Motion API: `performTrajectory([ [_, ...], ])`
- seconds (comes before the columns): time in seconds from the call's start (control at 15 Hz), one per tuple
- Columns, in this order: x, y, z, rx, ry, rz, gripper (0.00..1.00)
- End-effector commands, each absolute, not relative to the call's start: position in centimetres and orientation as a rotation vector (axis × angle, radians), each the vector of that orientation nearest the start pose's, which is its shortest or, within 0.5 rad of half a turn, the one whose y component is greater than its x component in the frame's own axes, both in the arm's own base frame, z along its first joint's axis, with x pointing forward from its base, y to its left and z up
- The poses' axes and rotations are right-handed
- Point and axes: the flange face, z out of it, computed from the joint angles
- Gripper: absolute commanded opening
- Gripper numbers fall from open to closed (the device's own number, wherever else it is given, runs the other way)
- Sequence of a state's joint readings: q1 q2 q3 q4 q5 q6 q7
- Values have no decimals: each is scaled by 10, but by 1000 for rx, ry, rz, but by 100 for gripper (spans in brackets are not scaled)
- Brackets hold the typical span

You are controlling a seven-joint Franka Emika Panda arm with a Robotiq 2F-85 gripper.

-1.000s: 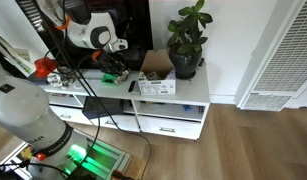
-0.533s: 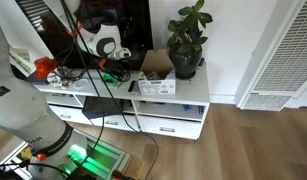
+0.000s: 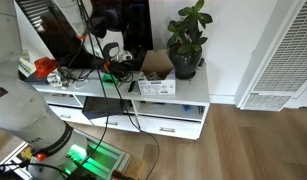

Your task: Remove the sachet from the box

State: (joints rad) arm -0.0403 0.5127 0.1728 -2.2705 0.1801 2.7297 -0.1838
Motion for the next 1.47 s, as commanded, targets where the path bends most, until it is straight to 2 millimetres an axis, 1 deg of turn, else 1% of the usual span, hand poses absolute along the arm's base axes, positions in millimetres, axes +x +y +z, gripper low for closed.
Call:
performTrajectory([
  [0.0,537,76,110,-2953,-140,44,0],
  [0.33,554,80,90,-2961,-113,20,0],
  [0.53,561,84,81,-2955,-144,9,0],
  [0.6,562,85,79,-2957,-159,1,7],
  [0.67,564,86,77,-2966,-170,-11,27],
  [0.73,566,88,76,-2967,-180,-17,32],
  [0.8,568,90,77,-2963,-183,-30,40],
  [0.93,571,94,84,-2970,-215,-63,52],
  [1.0,571,98,92,-2975,-239,-73,60],
  [1.13,566,106,106,-2997,-250,-57,73],
  [1.27,558,113,125,-3024,-242,-37,87],
  [1.33,551,116,134,-3043,-223,-6,95],
  [1.4,545,119,142,-3060,-211,27,99],
])
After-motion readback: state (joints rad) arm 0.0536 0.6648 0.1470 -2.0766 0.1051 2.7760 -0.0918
